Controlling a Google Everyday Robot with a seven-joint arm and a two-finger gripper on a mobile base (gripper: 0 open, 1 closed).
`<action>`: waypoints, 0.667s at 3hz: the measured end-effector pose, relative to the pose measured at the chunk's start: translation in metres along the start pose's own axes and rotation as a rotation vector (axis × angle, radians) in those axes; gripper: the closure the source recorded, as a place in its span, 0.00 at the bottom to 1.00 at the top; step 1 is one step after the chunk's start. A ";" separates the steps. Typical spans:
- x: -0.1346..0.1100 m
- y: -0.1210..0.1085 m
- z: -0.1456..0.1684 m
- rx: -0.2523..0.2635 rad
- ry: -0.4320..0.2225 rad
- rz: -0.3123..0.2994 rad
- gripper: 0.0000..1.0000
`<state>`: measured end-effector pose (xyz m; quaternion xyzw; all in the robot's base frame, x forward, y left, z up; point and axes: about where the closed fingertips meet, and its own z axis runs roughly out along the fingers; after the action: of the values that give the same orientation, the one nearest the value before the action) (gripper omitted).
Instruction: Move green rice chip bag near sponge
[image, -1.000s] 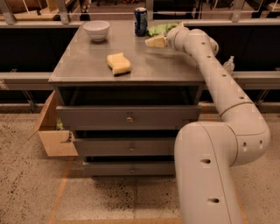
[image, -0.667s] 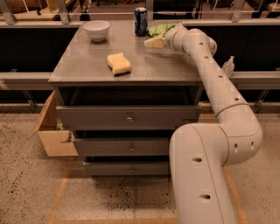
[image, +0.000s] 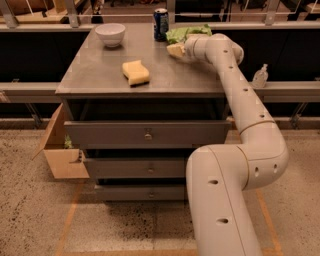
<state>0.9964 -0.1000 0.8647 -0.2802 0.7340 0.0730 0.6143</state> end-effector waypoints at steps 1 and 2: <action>0.000 0.014 0.006 -0.034 0.010 -0.006 0.64; -0.001 0.022 0.008 -0.050 0.028 -0.008 0.87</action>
Offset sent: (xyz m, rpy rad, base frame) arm 0.0545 0.0104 0.0158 -0.0282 0.0609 0.0515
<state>0.9925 -0.0772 0.8584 -0.2995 0.7395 0.0850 0.5969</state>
